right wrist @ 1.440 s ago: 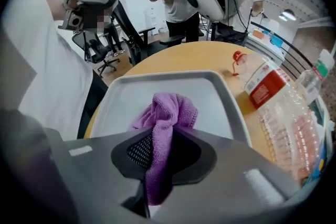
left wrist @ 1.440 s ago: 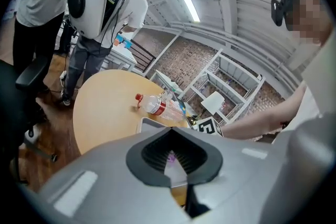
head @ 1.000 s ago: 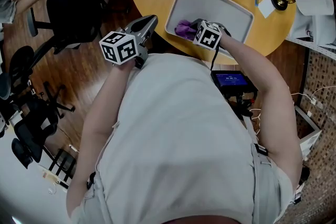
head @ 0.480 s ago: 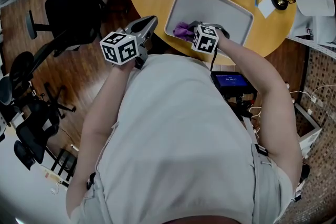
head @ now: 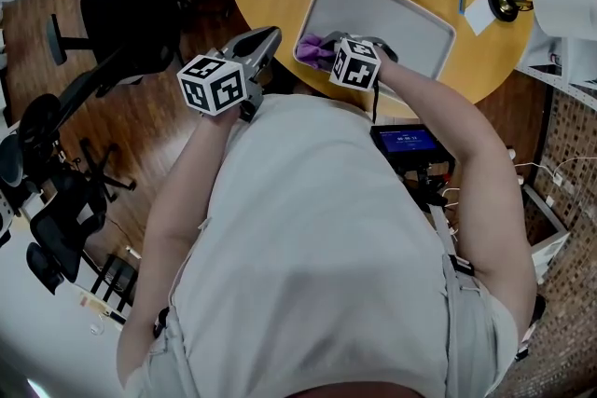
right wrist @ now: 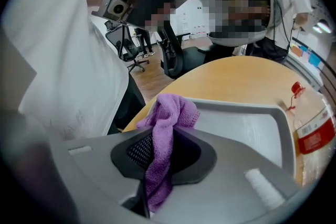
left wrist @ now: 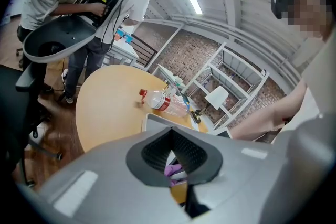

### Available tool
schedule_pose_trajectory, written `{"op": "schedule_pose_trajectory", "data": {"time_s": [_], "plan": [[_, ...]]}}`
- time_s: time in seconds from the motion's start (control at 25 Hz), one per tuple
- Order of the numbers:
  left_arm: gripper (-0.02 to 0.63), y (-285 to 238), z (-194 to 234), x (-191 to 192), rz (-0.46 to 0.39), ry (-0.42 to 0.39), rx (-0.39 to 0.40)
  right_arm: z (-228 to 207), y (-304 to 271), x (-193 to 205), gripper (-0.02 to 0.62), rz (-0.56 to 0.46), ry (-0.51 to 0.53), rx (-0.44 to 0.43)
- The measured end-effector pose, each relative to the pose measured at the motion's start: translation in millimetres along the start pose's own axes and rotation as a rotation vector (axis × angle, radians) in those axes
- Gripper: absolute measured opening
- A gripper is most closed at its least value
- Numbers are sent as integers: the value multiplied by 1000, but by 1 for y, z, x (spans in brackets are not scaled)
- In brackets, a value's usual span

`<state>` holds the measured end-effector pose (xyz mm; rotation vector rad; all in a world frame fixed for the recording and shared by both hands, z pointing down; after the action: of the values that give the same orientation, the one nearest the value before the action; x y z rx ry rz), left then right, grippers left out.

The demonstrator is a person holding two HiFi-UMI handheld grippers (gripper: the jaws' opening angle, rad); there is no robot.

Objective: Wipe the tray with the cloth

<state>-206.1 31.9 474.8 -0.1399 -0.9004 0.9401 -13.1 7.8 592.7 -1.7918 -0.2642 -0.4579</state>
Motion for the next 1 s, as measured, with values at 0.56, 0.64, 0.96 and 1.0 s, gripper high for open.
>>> {"op": "schedule_pose_trajectory", "data": {"time_s": [0.56,0.64,0.96,1.0], "plan": [[0,9,-3,-11,-7,0,-1,-97,45,5,72,-7,-119,203],[0,9,-3,-10,-5,2,-2,-107,50,6,72,-10,-153,240],[0,2,-2,-11,10,-6,15,-139,64,20,67,-58,-438,395],[0,0,-1,-12,13,-10,20,-139,64,22,67,-58,-448,401]]}}
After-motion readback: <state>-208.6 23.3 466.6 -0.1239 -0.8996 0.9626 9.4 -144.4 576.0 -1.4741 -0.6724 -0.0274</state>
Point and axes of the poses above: the fingertips, and each gripper's own axes: y backward along the fingers, z to its left, x out of its underside, the point moved 10 cm from there along y, backward along the fingers, and after that the axes turned 3 degrees about z, right-handed, at the moved point
